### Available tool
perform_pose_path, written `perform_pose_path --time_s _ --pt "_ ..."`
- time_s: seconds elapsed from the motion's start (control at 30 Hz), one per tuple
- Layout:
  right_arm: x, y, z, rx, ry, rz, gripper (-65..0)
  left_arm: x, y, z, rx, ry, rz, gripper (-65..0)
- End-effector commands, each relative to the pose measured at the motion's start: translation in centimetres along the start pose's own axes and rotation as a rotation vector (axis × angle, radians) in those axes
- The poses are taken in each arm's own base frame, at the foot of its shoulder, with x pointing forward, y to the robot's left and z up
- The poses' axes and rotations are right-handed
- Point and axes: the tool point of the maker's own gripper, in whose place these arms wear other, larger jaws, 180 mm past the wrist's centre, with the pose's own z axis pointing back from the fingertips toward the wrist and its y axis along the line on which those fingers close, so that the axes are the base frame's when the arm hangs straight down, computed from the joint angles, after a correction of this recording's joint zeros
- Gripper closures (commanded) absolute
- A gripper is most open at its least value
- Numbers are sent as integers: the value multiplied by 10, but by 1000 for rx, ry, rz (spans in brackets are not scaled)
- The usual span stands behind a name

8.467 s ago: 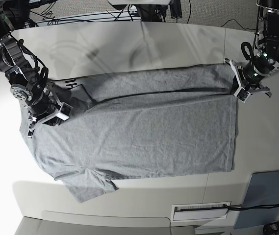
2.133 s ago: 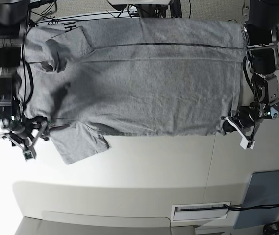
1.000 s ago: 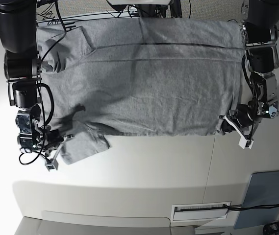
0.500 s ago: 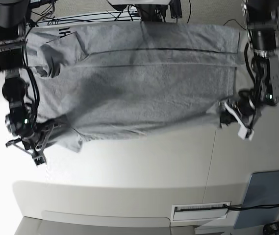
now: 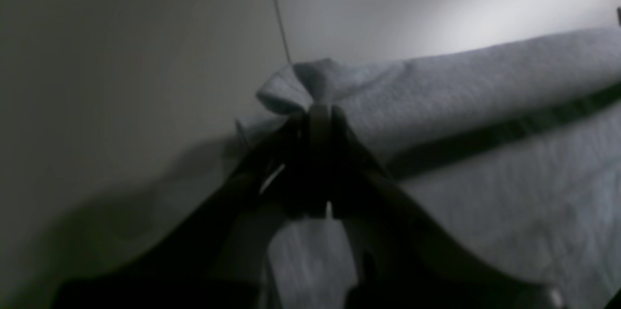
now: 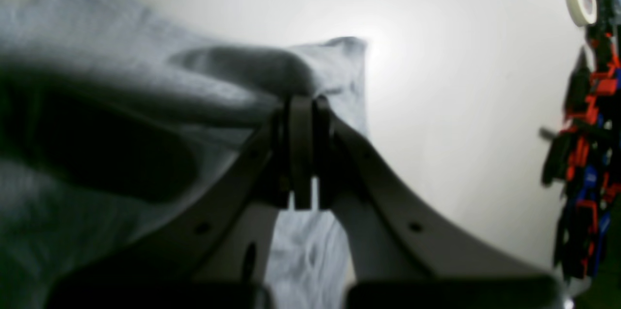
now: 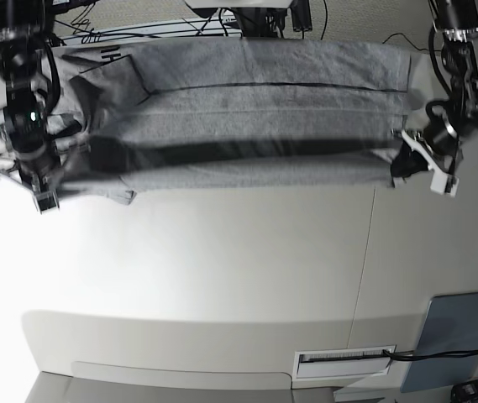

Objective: Fold the T-shirt properly
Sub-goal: 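Lift the hem with both grippers and fold it over toward the collar, then lay the folded hem down and open both grippers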

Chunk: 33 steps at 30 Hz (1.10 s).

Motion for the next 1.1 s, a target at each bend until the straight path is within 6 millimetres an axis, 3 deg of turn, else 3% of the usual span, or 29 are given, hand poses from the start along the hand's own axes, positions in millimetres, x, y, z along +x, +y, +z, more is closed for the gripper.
perform_pose_path --time_s 0.0,0.27,0.47,0.9,1.07 --pt "10 -12 10 -38 -46 16 0 11 2 7 1 -33 -19 0" --pt "-23 3 50 -17 -3 53 0 -31 -5 20 -9 32 26 0" --pt "-50 9 69 -1 62 79 0 -53 -8 28 -10 72 53 0" --pt "-79 14 77 2 158 121 0 -57 -7 33 -2 58 64 0" --pt "-80 14 86 -12 167 158 0 -43 -5 47 4 15 32 0"
